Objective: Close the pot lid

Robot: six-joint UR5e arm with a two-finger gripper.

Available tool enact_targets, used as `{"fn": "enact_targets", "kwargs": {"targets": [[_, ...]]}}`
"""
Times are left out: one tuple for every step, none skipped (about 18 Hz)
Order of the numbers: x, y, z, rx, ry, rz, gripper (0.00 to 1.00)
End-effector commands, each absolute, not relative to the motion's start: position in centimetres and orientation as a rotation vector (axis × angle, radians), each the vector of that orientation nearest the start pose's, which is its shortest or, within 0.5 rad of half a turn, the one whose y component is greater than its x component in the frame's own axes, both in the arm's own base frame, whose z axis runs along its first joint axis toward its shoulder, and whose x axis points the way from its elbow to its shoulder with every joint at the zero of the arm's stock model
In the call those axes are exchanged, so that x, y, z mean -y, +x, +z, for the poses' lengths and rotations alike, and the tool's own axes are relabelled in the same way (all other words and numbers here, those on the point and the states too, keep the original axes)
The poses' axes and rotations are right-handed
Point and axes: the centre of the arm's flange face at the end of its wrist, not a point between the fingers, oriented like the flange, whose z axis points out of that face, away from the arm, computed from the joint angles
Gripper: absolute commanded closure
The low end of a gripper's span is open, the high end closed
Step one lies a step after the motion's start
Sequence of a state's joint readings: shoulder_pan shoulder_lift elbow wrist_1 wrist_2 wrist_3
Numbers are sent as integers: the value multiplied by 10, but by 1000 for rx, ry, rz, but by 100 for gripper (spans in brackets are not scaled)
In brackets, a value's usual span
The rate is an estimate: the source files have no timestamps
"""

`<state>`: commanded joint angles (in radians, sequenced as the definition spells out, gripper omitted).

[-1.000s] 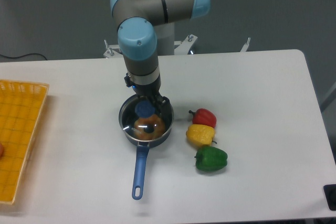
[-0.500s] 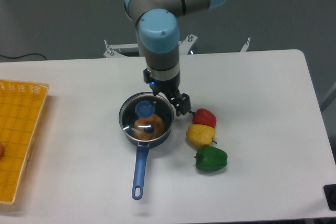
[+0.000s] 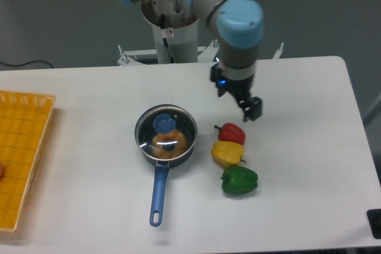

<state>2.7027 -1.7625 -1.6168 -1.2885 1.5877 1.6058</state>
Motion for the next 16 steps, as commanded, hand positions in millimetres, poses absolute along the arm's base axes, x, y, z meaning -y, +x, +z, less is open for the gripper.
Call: {"fn": "enact_targets", "kwargs": {"targets": [[-353,-464,391,-751,-3059,69,0],[-343,-471,391,-751,-3059,64,0],[-335,-478,393,-755,-3057,68,0],[-330,-483,394,-762,-3056,67,0],[-322,-489,394,-765,-3057,58,0],[-315,-494,395,-774,-3054,52,0],[-310,-498,394,-784,-3052,50,0],[-306,-501,394,-787,-3052,47,0],[-303,-503,393,-787,-3052,45,0],[-302,-503,393,-782,-3053,45,0],[-299,-506,391,-773,-3056,37,0],[-298,-506,390,-773,-3057,28,0],[-296,-508,389,-766,-3057,23,0],[-295,-508,389,-763,-3055,20,0],[-295,-508,388,-763,-3055,10,0],[-296,-508,387,-760,-3054,8,0]]}}
